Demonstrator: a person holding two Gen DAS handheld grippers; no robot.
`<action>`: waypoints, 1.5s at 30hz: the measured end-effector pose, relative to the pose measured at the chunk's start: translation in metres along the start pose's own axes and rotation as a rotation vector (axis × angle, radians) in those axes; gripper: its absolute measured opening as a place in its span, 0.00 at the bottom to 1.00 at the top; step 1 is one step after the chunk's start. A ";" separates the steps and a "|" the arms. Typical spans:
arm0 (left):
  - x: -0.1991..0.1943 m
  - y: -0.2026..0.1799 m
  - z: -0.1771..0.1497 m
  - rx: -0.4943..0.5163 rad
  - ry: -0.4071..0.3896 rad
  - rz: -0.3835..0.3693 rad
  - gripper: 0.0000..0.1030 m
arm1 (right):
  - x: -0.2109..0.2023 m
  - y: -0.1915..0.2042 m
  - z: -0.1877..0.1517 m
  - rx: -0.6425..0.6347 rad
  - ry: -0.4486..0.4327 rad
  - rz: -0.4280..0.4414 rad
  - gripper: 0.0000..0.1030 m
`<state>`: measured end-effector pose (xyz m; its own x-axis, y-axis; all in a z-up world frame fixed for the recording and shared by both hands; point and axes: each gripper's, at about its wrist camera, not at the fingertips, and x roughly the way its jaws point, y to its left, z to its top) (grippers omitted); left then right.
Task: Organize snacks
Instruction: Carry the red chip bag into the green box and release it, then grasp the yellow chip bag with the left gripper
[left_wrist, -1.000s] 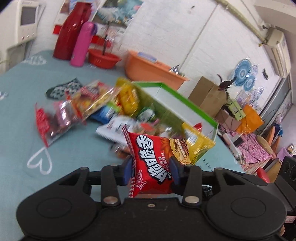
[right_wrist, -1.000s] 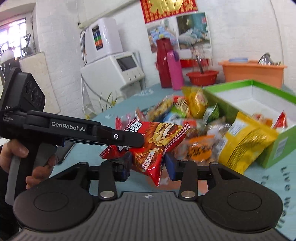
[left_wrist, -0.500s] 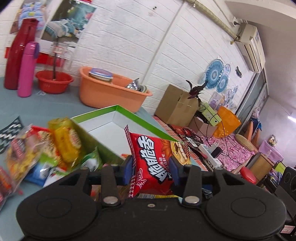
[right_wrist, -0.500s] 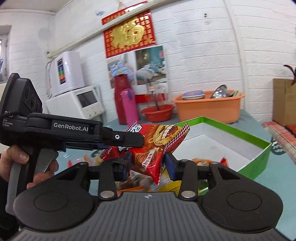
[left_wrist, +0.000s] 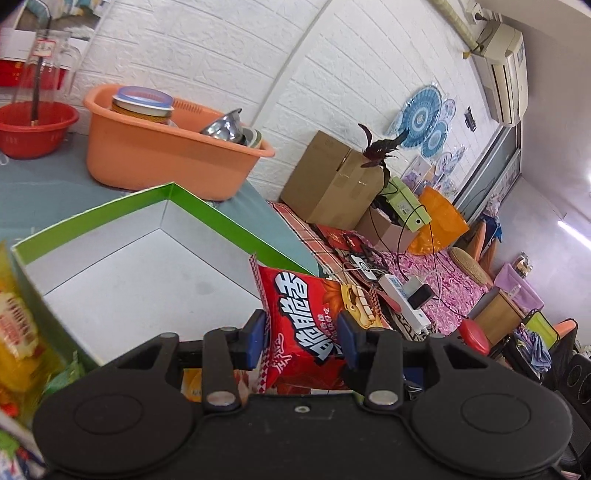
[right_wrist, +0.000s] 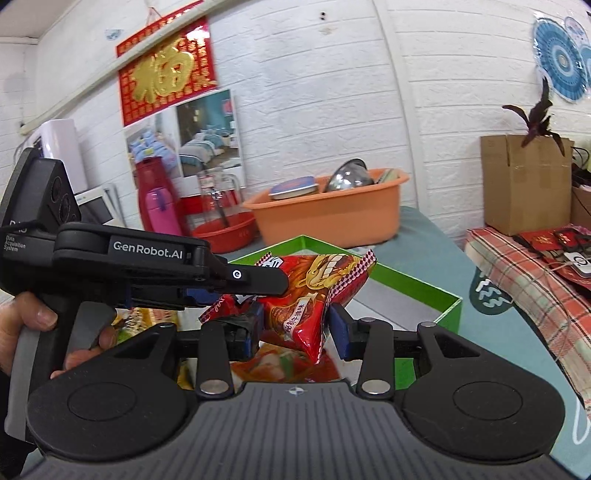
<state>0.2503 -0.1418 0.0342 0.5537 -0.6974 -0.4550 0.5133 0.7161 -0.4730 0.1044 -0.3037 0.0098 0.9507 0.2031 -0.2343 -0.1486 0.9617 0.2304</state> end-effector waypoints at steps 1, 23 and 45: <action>0.005 0.000 0.002 0.001 0.007 0.002 0.51 | 0.003 -0.005 0.000 0.007 0.004 -0.006 0.66; -0.068 -0.026 -0.021 0.024 -0.084 0.093 1.00 | -0.050 0.020 -0.006 -0.108 -0.089 -0.065 1.00; -0.103 -0.019 -0.105 0.004 0.001 0.053 1.00 | -0.057 0.067 -0.083 -0.009 0.158 0.084 1.00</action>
<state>0.1150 -0.0862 0.0108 0.5798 -0.6583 -0.4800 0.4855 0.7523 -0.4454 0.0180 -0.2354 -0.0400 0.8802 0.3086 -0.3605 -0.2289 0.9416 0.2472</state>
